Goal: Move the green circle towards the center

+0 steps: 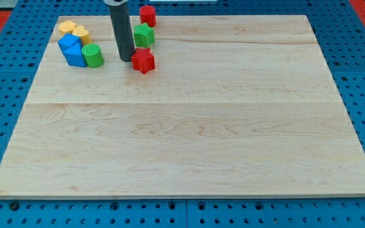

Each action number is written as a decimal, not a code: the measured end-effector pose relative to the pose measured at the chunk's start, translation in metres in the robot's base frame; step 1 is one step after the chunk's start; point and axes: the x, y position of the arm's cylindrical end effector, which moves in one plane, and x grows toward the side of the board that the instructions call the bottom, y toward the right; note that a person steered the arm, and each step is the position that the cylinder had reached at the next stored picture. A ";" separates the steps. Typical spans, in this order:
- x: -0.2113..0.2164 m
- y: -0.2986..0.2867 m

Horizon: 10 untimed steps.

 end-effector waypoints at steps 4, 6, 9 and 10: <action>-0.053 -0.034; -0.028 -0.064; 0.027 -0.087; 0.035 -0.088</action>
